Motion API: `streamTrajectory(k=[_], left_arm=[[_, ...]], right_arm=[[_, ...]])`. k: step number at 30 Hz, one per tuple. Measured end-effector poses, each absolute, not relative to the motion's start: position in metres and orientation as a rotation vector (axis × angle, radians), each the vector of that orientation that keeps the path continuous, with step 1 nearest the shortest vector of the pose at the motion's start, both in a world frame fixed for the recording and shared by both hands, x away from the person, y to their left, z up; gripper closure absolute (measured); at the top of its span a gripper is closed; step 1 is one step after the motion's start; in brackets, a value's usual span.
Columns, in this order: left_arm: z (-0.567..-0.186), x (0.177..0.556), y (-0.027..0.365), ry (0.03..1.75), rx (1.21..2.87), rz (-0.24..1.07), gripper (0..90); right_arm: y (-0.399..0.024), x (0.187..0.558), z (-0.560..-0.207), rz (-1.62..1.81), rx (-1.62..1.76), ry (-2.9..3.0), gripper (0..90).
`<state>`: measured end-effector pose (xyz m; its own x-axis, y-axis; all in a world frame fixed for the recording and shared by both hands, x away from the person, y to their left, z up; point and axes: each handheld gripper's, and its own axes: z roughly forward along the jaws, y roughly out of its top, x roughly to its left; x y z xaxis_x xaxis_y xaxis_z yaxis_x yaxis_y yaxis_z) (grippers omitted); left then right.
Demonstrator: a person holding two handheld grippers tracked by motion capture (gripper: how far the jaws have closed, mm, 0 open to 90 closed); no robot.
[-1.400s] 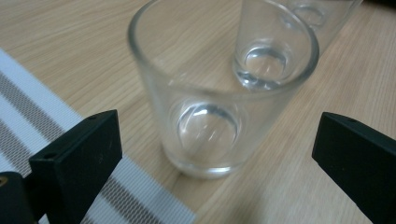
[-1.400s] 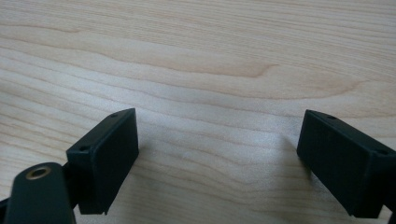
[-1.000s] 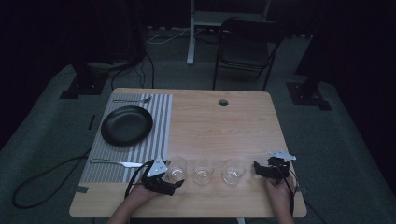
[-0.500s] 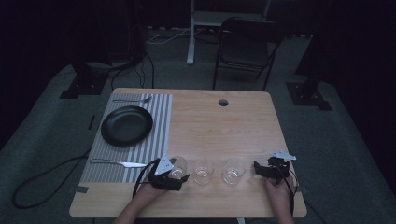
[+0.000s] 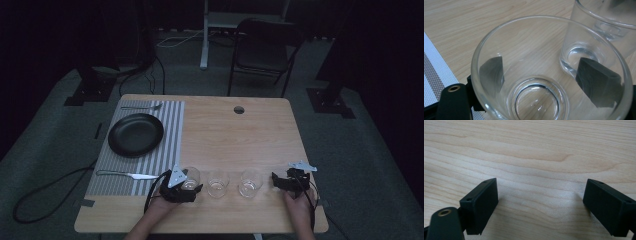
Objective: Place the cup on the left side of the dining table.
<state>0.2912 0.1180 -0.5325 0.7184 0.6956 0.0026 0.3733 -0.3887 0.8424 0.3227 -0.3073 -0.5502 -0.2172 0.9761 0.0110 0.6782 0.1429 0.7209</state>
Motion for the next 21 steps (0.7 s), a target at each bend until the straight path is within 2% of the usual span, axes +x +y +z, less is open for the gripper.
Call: streamTrajectory(k=[6, 21], left_arm=[[-0.528, 0.294, 0.122, 0.853, 1.994, 0.427, 20.3], [-0.510, 0.299, 0.133, 0.865, 1.981, 0.498, 20.3]], right_arm=[[-0.307, 0.323, -0.550, 0.845, 1.579, 1.959, 12.2], [-0.307, 0.323, -0.550, 0.845, 1.579, 1.959, 12.2]])
